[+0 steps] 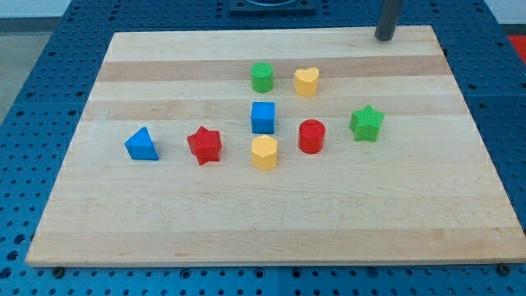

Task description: Move the red circle towards the bottom center

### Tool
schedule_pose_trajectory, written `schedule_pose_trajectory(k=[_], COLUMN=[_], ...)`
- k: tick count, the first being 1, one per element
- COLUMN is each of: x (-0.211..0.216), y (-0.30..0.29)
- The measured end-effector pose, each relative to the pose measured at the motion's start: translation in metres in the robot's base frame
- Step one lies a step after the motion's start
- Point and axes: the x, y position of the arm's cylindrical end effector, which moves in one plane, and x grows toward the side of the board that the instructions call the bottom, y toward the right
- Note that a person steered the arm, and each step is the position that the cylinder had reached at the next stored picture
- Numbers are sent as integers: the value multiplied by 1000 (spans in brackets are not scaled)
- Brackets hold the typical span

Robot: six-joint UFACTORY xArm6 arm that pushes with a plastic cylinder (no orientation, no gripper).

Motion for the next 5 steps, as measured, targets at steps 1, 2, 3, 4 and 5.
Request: schedule_pose_trajectory(k=[1, 2, 3, 4, 5], x=[0, 8, 40, 91, 140], y=[7, 17, 48, 61, 61])
